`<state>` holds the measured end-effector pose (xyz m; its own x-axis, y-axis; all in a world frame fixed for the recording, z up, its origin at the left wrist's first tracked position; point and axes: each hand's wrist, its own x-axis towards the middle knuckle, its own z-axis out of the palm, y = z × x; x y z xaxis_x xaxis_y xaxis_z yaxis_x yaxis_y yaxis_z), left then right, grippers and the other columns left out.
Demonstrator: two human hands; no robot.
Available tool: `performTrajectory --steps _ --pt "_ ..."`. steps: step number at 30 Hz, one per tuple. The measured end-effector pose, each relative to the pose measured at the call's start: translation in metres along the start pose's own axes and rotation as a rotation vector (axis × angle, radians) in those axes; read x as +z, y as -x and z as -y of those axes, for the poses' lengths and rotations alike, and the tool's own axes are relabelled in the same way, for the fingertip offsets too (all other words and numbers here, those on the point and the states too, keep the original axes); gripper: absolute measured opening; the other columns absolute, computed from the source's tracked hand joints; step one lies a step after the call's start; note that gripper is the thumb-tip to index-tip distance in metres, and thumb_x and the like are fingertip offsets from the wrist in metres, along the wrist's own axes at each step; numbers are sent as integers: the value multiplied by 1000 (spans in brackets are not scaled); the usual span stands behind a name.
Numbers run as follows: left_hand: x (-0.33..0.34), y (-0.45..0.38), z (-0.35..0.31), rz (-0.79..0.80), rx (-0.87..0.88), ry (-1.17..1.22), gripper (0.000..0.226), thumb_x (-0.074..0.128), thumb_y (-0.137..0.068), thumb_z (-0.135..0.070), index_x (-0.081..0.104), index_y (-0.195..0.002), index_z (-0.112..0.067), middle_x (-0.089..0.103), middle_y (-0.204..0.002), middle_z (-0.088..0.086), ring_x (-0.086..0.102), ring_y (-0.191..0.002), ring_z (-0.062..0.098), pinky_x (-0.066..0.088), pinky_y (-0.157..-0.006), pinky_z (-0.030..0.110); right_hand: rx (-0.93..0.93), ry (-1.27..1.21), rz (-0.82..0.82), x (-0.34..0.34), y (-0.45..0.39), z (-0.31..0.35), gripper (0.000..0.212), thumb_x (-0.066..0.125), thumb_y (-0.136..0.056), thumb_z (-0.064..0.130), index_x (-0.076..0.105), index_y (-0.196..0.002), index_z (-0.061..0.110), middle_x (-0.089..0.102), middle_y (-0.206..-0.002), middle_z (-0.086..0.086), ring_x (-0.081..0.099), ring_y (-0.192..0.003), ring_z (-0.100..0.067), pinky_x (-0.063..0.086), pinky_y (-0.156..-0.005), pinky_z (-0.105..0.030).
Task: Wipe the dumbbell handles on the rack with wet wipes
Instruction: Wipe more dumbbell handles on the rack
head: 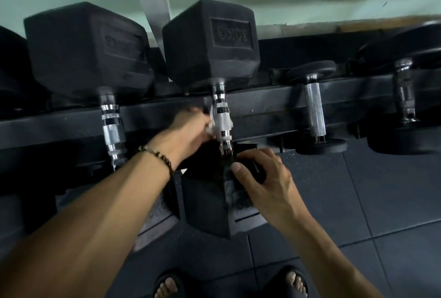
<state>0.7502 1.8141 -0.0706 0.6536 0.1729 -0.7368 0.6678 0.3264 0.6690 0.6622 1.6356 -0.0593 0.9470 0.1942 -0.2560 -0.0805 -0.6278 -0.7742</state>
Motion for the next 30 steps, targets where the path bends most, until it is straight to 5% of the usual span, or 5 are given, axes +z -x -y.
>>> performTrajectory --steps 7,13,17,23,30 --pt "-25 18 12 232 130 -880 14 56 -91 -3 68 -98 -4 65 -97 6 56 -91 16 41 -77 24 3 -5 8 -2 1 2 52 45 -81 70 67 -108 32 56 -108 20 49 -108 -2 42 -89 -19" --pt "-12 6 11 70 112 -152 24 55 -90 10 66 -85 -11 68 -92 9 65 -89 20 53 -90 36 13 -1 15 -2 0 2 29 57 -89 58 66 -105 34 58 -108 19 50 -109 -2 37 -86 -11" --pt "-25 17 25 285 32 -573 24 56 -92 4 70 -102 -12 71 -100 1 64 -97 13 49 -84 16 15 -7 13 -2 2 4 28 58 -90 55 67 -105 33 59 -108 18 50 -109 -4 36 -86 -8" --pt "-5 8 8 313 53 -199 23 54 -82 18 59 -72 -3 64 -66 2 62 -66 14 49 -58 21 8 0 4 -1 1 4 31 57 -89 55 67 -106 31 59 -108 18 50 -109 -5 35 -85 -6" --pt "-21 4 13 313 -23 -282 40 43 -84 20 60 -118 7 64 -112 28 62 -96 31 51 -92 38 14 -26 16 -2 2 5 27 58 -90 49 68 -107 30 58 -110 19 49 -110 -5 35 -87 -8"
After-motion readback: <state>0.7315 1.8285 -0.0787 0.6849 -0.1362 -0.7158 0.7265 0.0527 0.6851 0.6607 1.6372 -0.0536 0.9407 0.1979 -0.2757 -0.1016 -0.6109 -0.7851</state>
